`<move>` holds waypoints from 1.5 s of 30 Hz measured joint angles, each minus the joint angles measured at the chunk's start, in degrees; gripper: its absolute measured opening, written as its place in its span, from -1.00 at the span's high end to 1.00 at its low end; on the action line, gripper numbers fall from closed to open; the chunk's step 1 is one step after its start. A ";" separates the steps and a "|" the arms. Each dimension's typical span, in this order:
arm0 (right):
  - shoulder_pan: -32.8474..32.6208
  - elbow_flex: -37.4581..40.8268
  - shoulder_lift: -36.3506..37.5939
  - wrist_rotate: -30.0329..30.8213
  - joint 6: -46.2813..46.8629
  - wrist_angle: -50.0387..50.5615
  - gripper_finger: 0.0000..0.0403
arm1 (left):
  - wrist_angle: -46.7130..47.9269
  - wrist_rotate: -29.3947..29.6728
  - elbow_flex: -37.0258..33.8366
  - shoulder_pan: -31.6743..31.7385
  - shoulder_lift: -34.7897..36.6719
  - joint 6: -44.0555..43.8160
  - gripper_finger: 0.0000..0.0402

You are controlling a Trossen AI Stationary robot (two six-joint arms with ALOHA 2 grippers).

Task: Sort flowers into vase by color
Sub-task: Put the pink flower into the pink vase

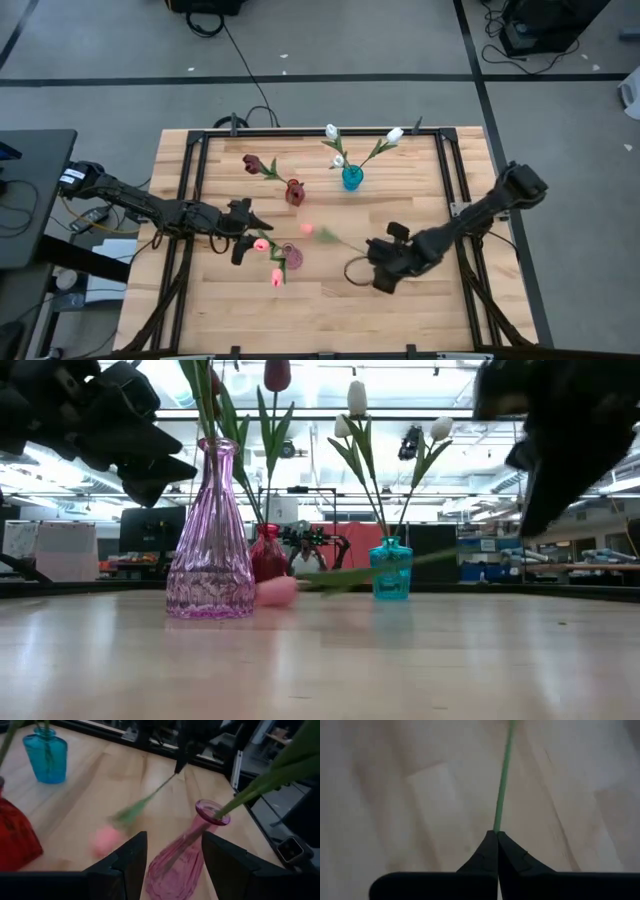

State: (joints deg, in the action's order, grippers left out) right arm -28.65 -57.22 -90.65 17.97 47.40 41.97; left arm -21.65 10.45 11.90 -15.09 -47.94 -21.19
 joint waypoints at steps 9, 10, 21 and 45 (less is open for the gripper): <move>-2.59 -0.05 6.38 15.62 -3.53 -0.73 0.99 | -1.61 0.02 -0.02 0.02 1.05 2.81 0.04; -2.55 -0.05 6.53 16.07 -3.89 -0.80 0.99 | -1.52 0.08 -0.02 0.02 1.47 2.89 0.04; -3.73 -0.08 10.41 23.07 -10.19 -6.20 1.00 | 1.34 0.09 -0.02 0.02 9.89 4.31 0.04; 7.83 0.69 11.08 15.73 -54.95 -60.86 1.00 | 3.79 8.51 13.76 0.11 15.85 18.01 0.04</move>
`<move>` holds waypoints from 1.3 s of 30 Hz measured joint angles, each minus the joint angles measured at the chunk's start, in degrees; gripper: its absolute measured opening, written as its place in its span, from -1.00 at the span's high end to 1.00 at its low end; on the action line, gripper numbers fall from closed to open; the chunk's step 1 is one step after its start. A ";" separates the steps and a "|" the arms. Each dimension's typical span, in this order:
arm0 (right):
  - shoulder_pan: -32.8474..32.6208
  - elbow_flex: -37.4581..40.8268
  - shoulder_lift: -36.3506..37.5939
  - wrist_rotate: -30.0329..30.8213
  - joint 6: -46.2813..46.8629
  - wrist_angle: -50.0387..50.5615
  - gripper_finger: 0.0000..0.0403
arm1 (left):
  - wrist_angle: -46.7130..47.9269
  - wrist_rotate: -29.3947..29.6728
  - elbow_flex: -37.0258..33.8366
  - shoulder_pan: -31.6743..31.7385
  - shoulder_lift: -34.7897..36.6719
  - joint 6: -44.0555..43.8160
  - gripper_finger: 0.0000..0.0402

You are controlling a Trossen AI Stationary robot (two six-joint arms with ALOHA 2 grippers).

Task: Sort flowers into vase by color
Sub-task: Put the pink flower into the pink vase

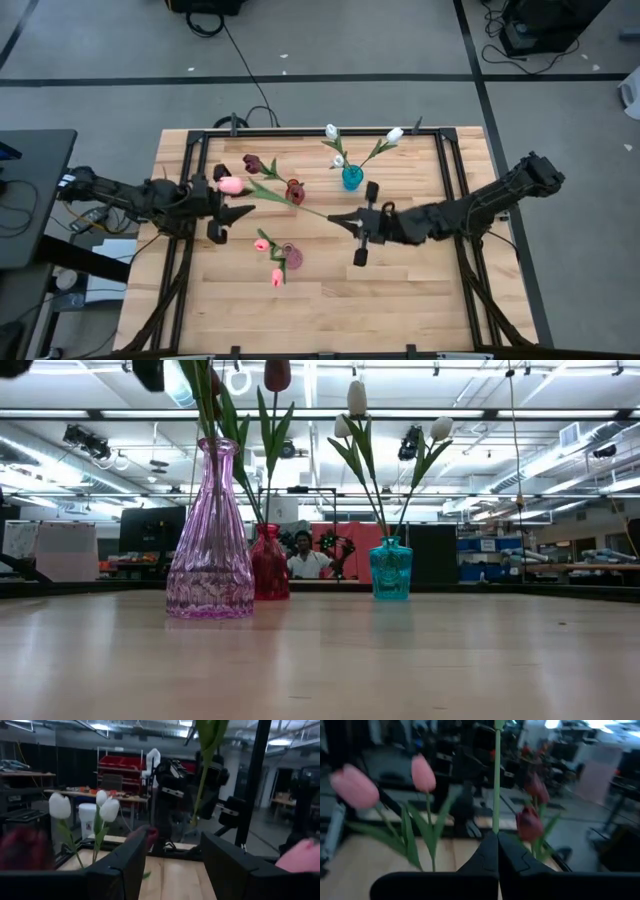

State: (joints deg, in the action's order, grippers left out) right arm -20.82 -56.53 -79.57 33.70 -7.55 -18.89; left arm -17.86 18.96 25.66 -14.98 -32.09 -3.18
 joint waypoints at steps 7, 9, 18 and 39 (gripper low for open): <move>5.94 -0.14 -5.80 -11.26 -3.37 -13.48 1.00 | 5.91 -0.07 8.24 0.00 -7.63 2.12 0.04; 7.10 -0.92 -8.51 -12.46 -4.61 -15.86 1.00 | 6.17 -0.11 10.29 0.00 -10.00 3.35 0.04; 9.74 -4.98 -16.78 -15.75 -7.26 -21.52 1.00 | 7.10 -0.37 16.20 0.00 -17.26 4.46 0.04; 9.18 -5.35 -16.42 -15.27 -0.26 -13.40 0.54 | 17.51 1.45 18.66 -0.33 -14.31 3.03 0.94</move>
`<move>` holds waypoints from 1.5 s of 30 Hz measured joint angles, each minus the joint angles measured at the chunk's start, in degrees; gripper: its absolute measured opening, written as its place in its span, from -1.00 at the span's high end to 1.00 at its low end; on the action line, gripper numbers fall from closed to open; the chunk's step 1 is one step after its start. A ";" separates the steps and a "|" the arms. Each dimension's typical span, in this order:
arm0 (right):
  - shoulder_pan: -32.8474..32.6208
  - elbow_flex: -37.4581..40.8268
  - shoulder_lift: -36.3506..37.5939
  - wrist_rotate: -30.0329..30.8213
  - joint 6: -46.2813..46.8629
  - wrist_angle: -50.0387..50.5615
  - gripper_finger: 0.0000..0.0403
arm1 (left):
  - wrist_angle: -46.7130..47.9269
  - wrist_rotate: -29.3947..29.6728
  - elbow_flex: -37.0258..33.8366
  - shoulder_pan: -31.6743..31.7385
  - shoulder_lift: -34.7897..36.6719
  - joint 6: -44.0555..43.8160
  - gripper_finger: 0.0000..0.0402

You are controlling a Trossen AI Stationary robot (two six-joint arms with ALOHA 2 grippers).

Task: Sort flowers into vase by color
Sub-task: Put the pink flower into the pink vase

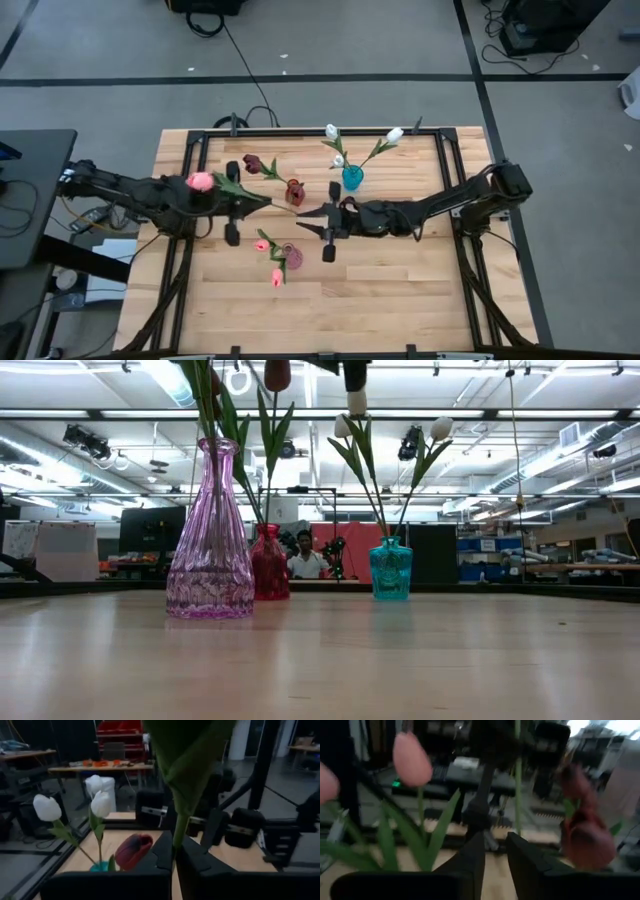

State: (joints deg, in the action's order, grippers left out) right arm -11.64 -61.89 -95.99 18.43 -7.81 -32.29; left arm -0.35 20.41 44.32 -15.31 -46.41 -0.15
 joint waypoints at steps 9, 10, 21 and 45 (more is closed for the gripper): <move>-2.28 0.00 2.65 -1.21 8.27 14.61 0.52 | 13.46 -5.12 6.43 -0.68 8.29 -1.15 0.95; -2.60 0.02 2.65 -0.72 9.17 15.78 0.52 | 14.11 -6.93 6.93 -1.13 8.92 -2.37 0.95; -4.14 0.04 2.67 1.64 11.64 20.98 0.53 | 20.30 -3.80 8.09 -16.14 10.00 -4.04 0.95; -4.15 3.30 2.69 2.31 14.39 20.26 0.53 | 28.54 14.51 19.35 -31.12 6.70 -2.76 0.95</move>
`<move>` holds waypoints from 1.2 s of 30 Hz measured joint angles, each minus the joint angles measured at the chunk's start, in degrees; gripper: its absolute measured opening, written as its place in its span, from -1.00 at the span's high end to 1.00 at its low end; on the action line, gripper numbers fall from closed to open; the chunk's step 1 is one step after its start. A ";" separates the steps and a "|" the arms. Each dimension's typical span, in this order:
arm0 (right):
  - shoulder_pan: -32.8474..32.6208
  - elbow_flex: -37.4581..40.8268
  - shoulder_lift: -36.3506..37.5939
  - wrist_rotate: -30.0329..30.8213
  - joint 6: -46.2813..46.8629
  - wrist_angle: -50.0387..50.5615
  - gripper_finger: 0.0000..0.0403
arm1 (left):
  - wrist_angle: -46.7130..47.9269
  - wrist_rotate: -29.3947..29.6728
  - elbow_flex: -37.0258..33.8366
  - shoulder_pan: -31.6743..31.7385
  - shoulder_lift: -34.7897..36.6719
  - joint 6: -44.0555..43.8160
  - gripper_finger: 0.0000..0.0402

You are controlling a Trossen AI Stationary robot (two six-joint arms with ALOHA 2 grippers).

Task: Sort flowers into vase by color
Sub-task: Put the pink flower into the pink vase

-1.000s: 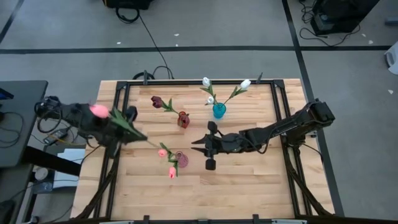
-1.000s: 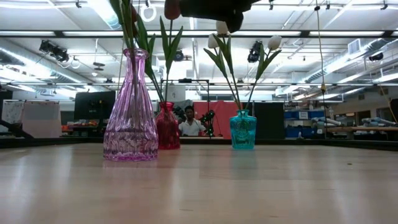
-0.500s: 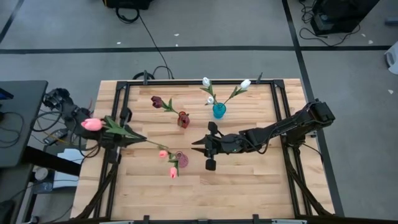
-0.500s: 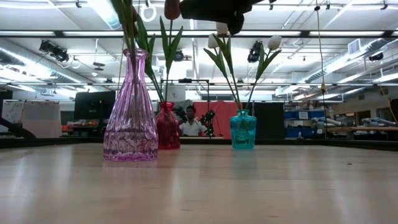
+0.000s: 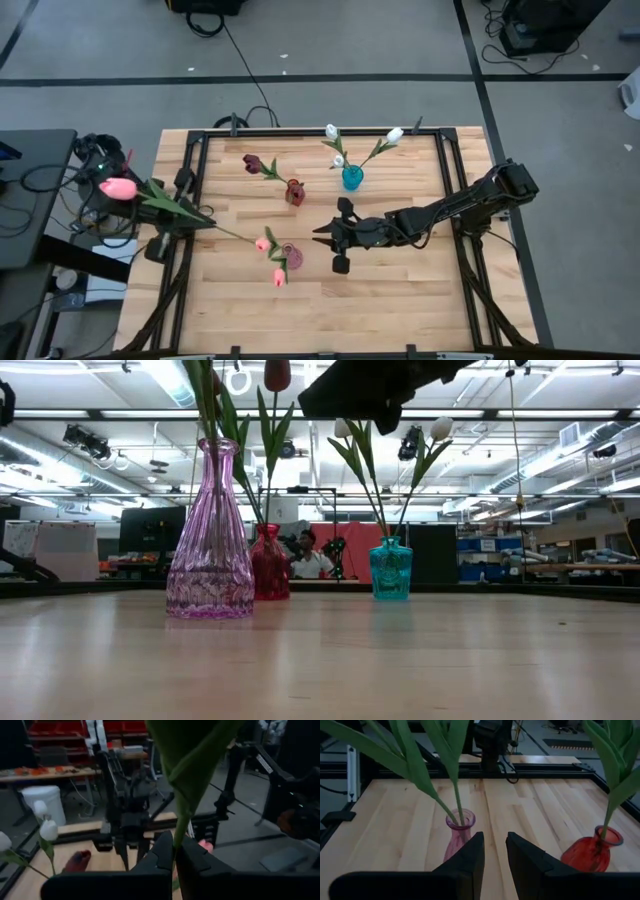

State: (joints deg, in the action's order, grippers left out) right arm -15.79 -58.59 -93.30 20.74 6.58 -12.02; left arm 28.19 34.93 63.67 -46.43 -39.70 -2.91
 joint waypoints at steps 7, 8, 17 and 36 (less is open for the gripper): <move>-0.59 0.89 0.00 0.93 0.03 -0.32 0.53 | 3.78 -7.71 -2.73 -2.04 -3.02 -7.86 0.95; -0.63 1.06 0.00 1.33 0.06 -0.40 0.53 | 3.97 -7.99 -3.99 -2.43 -4.29 -8.66 0.95; -0.76 4.00 0.00 2.21 2.77 -4.27 0.53 | -10.43 6.45 -13.33 -6.85 -17.31 -7.91 0.95; -0.96 4.15 -0.24 2.13 2.88 -7.88 0.53 | -19.42 29.73 -13.30 -7.02 -26.88 -5.25 0.95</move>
State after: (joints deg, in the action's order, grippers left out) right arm -16.75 -54.43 -93.54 22.87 9.47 -19.91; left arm 8.77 64.66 50.37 -53.44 -66.59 -8.16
